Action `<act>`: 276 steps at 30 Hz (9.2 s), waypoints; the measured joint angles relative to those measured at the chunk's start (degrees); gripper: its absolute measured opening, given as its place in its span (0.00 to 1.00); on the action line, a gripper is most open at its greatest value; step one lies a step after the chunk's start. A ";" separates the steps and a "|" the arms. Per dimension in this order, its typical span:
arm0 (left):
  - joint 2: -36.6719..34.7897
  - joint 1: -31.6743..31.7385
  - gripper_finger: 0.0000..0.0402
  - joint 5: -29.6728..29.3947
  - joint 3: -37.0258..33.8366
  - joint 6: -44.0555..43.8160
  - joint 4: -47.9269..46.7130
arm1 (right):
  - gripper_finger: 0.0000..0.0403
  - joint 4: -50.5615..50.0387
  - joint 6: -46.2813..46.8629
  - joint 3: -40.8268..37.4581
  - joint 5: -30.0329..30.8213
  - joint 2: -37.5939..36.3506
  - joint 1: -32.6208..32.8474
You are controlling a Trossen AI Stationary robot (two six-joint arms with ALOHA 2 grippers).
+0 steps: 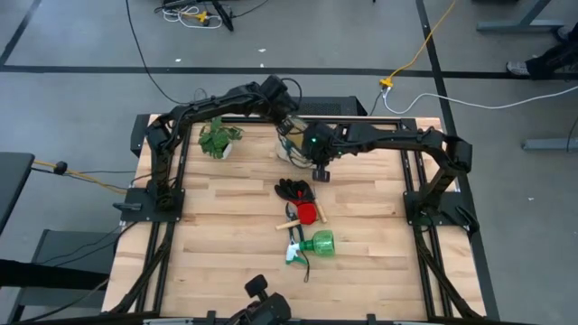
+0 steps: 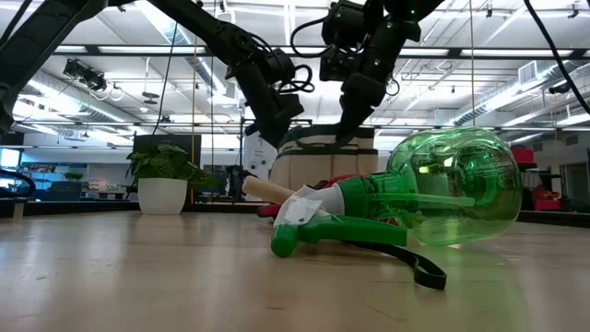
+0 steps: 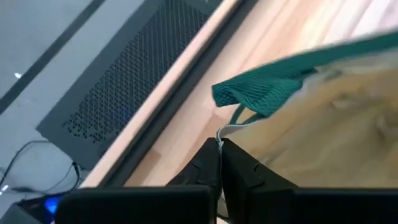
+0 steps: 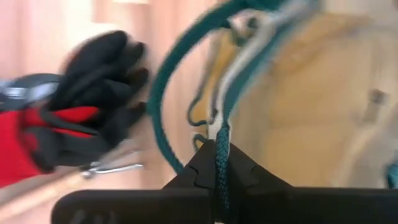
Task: Pick & Place Garden tools in Gardening bag
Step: Prepare the gardening bag, then put the red gloves into the gardening bag
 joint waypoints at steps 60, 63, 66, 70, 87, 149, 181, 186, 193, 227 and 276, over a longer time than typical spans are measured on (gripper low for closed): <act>-1.70 -0.44 0.42 6.03 0.43 3.10 1.01 | 0.44 6.86 1.64 -3.01 3.20 -0.83 -0.38; -2.66 -0.45 0.42 5.95 0.45 3.26 0.48 | 0.44 6.71 1.74 -2.69 3.01 -0.83 -0.21; -3.75 -0.46 0.42 5.81 0.45 3.55 -0.56 | 0.44 6.44 2.65 -2.69 2.53 -0.83 0.19; -5.27 -0.46 0.42 5.84 0.45 3.60 -2.79 | 0.44 4.63 2.74 -2.65 2.49 -1.30 0.86; -11.21 -3.31 0.42 7.61 0.49 5.51 -16.99 | 0.44 1.64 9.93 -2.65 1.62 -10.47 3.60; -48.24 -38.17 0.42 -8.36 -35.70 -11.21 -8.43 | 0.44 6.16 58.25 -9.15 7.46 -0.65 20.73; -48.22 -40.28 0.42 -9.16 -35.66 -11.48 -7.97 | 0.49 8.98 64.71 -9.20 6.71 4.17 20.39; -48.22 -40.28 0.42 -9.16 -35.66 -11.47 -7.97 | 0.55 9.35 64.71 -9.14 6.68 5.54 19.91; -48.19 -40.28 0.42 -9.14 -35.66 -11.47 -7.95 | 0.61 10.26 66.05 -9.14 7.28 5.77 18.89; -48.19 -40.28 0.42 -9.13 -35.66 -11.46 -7.93 | 0.03 17.44 63.26 -8.77 -0.17 12.85 17.17; -48.19 -40.57 0.42 -9.11 -35.61 -11.46 -7.64 | 0.03 13.16 43.84 -3.37 11.84 -11.03 17.19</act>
